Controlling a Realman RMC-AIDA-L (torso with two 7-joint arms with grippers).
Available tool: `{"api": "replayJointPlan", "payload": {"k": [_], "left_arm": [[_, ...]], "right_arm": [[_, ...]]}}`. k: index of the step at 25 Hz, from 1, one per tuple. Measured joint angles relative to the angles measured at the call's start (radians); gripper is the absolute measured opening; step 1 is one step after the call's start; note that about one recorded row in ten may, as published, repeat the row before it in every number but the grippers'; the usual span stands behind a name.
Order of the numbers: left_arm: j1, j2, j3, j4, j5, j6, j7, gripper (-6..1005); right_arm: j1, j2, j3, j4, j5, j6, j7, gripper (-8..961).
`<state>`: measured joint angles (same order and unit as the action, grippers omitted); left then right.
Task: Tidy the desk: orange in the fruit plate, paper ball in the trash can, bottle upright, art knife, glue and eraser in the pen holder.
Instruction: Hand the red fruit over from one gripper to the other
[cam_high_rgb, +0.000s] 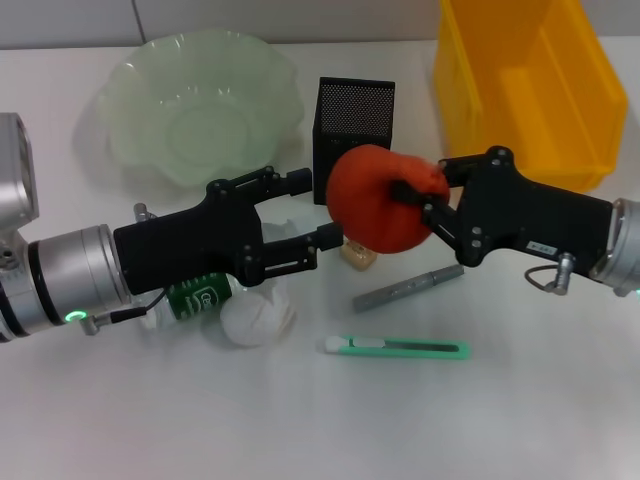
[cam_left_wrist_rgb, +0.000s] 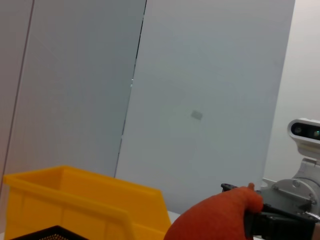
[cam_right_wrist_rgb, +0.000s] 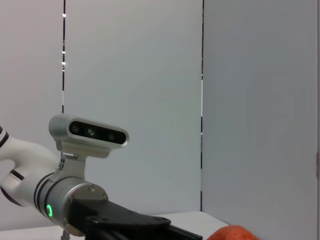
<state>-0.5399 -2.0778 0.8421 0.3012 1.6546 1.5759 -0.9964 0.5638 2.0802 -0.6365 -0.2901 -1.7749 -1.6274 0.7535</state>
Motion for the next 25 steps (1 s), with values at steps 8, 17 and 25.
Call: {"api": "replayJointPlan", "payload": {"k": [8, 17, 25], "left_arm": [[-0.008, -0.002, -0.004, -0.007, -0.009, -0.043, 0.001, 780], [-0.014, -0.002, 0.002, -0.019, -0.028, -0.059, 0.009, 752], [-0.024, -0.002, 0.003, -0.03, -0.029, -0.06, 0.003, 557]], "right_arm": [[0.022, 0.001, -0.003, 0.02, -0.001, 0.001, -0.007, 36], [0.037, 0.001, -0.003, 0.031, -0.007, 0.015, -0.008, 36], [0.051, 0.001, -0.003, 0.046, -0.008, 0.035, -0.008, 35]]}}
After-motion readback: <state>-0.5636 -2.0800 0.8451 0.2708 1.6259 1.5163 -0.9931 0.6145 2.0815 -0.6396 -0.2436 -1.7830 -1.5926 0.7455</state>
